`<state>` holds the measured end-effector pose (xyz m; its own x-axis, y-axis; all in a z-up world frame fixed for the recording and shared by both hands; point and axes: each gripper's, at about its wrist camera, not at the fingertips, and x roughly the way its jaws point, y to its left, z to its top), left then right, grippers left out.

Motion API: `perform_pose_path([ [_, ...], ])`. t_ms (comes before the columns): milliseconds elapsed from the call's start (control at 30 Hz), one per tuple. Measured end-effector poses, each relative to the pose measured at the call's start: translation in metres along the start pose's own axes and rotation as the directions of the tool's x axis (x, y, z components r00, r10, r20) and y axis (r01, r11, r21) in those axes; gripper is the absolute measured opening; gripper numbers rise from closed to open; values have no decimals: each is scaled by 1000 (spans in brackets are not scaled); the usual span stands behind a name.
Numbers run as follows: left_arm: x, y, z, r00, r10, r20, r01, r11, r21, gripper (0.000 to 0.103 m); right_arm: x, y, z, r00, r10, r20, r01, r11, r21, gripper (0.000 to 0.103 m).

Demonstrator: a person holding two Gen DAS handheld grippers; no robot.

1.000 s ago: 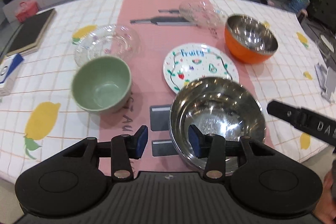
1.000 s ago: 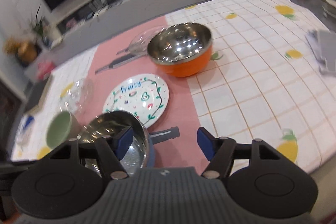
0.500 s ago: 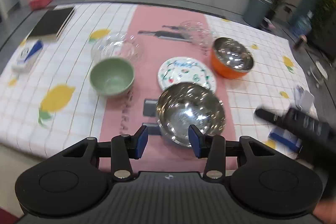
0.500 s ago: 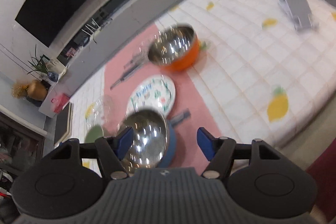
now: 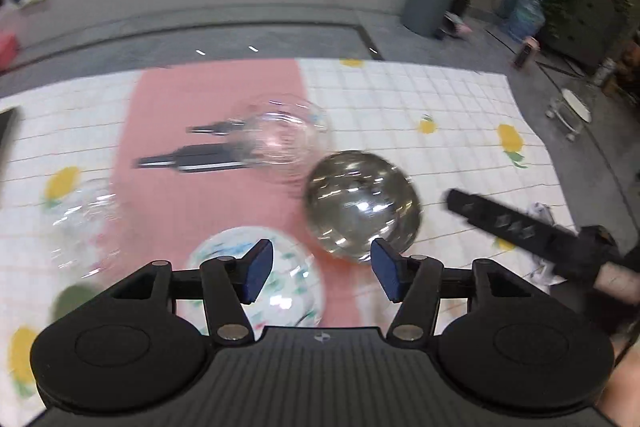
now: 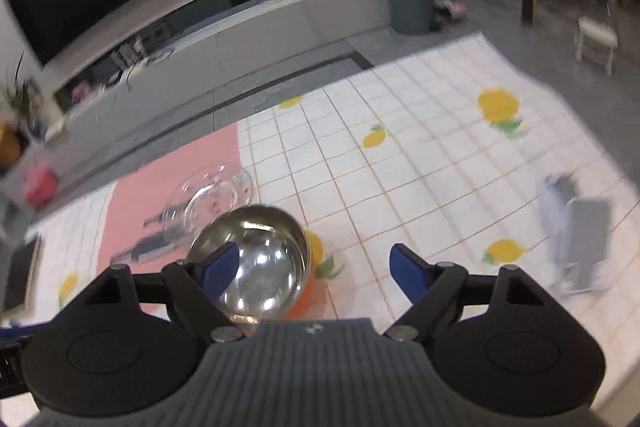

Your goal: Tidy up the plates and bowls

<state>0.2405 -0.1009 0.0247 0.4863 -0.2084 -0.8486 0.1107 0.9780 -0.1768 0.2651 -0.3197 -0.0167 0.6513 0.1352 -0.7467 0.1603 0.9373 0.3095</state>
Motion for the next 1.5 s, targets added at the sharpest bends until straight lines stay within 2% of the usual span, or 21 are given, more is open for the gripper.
perform_pose_path([
  [67,27,-3,10,999,-40,-33,40,999,0,67,22,-7,-6,1000,4,-15,-4,1000,6,75],
  [100,41,-4,14,998,-40,-43,39,999,-19,67,29,-11,-9,1000,5,-23,-5,1000,11,74],
  [133,51,-3,15,998,-34,-45,33,999,-35,67,38,-14,-11,999,6,-39,-5,1000,25,70],
  [167,61,-3,17,999,-28,-45,26,999,-46,67,44,-16,-12,998,22,-56,-19,999,42,65],
  [200,68,-4,18,999,-19,-44,17,999,-51,67,49,-18,-13,997,51,-66,-47,997,62,65],
  [300,81,-1,18,999,34,-34,-37,997,-66,67,55,-18,-11,995,82,-62,-77,993,89,65],
  [467,101,11,14,990,122,-70,-128,989,-80,66,56,-7,-18,997,45,-57,-43,998,45,65],
  [533,107,18,13,986,142,-92,-152,982,-109,61,59,-6,-20,998,27,-53,-25,999,34,65],
  [600,111,23,11,987,124,-101,-136,982,-127,61,63,-6,-23,997,24,-71,-23,1000,16,62],
  [667,115,24,9,988,111,-103,-125,982,-139,61,70,-9,-24,995,13,-97,-12,1000,11,51],
  [733,120,23,6,990,97,-98,-110,984,-139,61,75,-14,-25,994,29,-102,-25,999,43,48],
  [767,123,21,5,991,82,-104,-95,988,-124,56,76,-16,-25,993,42,-108,-35,998,57,47],
  [800,126,19,4,991,75,-114,-88,990,-109,47,76,-17,-25,993,51,-110,-44,997,64,46],
  [867,132,15,1,988,82,-128,-95,991,-99,37,76,-16,-25,993,53,-104,-48,998,52,44],
  [933,137,14,0,986,85,-146,-99,991,-93,35,78,-15,-26,993,57,-108,-52,997,50,44],
  [1067,137,14,-1,990,54,-133,-68,993,-100,23,86,-20,-30,979,149,-136,-131,983,130,25],
  [1300,133,13,1,988,51,-145,-66,993,-100,20,82,-9,-33,988,77,-132,-71,996,49,17],
  [1500,121,3,-1,989,64,-134,-73,996,-57,20,75,-16,-26,986,101,-133,-89,992,92,15],
])
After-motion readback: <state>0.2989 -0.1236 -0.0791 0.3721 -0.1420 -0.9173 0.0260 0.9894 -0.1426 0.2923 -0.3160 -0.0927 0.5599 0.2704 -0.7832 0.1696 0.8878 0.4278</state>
